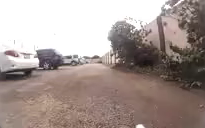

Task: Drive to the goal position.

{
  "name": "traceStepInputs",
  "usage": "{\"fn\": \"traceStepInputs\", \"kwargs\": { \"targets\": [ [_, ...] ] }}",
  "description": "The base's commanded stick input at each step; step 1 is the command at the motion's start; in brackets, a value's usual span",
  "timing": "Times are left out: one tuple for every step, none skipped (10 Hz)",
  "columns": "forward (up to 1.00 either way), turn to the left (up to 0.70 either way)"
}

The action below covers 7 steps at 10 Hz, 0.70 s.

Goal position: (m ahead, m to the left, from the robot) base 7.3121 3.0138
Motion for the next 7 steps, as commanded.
{"fn": "traceStepInputs", "kwargs": {
  "targets": [
    [0.50, 0.50],
    [0.50, 0.50],
    [0.50, 0.46],
    [0.50, 0.36],
    [0.50, 0.27],
    [0.50, 0.17],
    [0.50, 0.08]
  ]
}}
